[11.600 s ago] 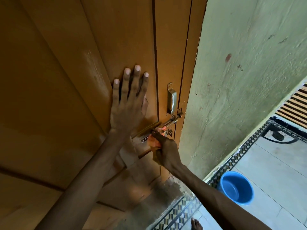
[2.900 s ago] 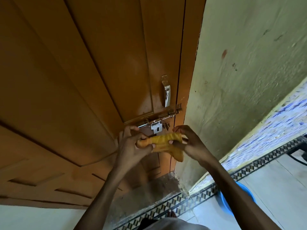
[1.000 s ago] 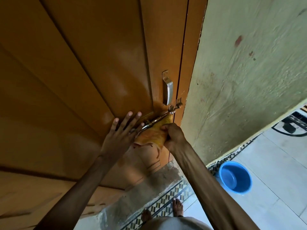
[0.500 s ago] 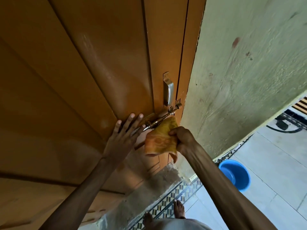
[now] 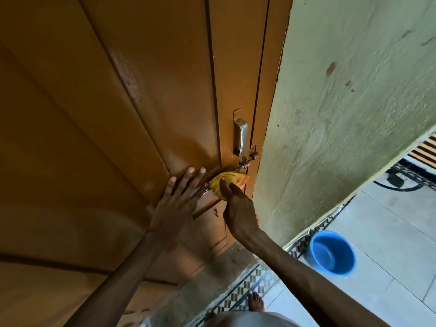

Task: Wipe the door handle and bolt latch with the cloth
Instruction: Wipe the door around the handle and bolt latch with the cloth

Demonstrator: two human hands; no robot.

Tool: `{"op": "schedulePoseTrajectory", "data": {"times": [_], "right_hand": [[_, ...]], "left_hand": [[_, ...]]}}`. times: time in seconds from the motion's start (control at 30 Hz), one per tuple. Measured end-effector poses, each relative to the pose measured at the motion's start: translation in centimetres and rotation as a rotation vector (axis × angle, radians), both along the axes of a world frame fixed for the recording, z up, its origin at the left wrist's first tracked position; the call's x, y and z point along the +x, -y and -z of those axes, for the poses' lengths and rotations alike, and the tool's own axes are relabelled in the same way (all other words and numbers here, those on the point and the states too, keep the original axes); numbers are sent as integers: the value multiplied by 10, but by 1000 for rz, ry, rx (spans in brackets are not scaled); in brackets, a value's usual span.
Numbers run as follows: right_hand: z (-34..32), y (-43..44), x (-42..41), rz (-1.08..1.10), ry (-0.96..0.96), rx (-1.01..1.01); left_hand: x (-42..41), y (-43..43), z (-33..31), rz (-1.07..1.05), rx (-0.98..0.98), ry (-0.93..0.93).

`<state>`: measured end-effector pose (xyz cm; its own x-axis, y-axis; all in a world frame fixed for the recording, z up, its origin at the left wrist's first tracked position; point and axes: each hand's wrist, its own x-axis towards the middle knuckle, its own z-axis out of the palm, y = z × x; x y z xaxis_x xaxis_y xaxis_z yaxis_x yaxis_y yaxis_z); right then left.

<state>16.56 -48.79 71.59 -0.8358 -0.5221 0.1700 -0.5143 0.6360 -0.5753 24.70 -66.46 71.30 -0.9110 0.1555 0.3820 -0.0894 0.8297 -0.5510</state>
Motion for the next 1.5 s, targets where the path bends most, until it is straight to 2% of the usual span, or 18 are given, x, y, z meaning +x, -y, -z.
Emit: {"op": "schedulePoseTrajectory", "data": {"times": [0.07,0.17,0.23,0.3,0.33,0.4,0.5,0.57,0.63,0.7,0.8,0.83,0.9,1.1,1.2,1.3,1.37,1.5], "right_hand": [[-1,-5,-5,-14,-82,86],[-3,2,-16,96,-142,116],[-4,8,-22,142,-106,68],[-10,6,-20,98,-82,-71],[-14,1,-19,79,-21,-163],[-21,-15,-21,142,257,-288],[-13,-44,-37,327,680,-312],[-11,-63,-48,392,833,-420],[-13,-77,-58,428,920,-502],[-16,-85,-68,422,951,-517],[-16,-91,-80,376,961,-482],[-15,-92,-82,360,964,-461],[-14,-96,-84,328,948,-424],[-21,-105,-87,303,815,-397],[-27,-107,-97,238,834,-410],[-26,-97,-112,76,1019,-395],[-26,-84,-117,-34,1226,-516],[-25,-64,-119,-178,1460,-686]], "left_hand": [[0,1,1,2,-10,-9],[0,0,1,0,-5,1],[1,-1,1,-11,-12,4],[0,-2,0,-16,22,5],[0,-3,0,-16,53,-4],[-1,-9,1,-7,129,-33],[4,-23,5,-7,277,-54],[12,-42,10,7,489,-82],[17,-69,15,3,806,-91],[8,-94,22,-141,1204,-83],[-25,-110,32,-369,1968,-165],[-36,-112,34,-393,2106,-179],[-53,-114,40,-446,2188,-198],[-52,-125,32,-578,2140,-303],[-44,-135,14,-586,2320,-302],[-45,-139,-3,-610,2631,-368],[-51,-140,-12,-612,2798,-424],[-59,-139,-22,-660,2832,-488]]}}
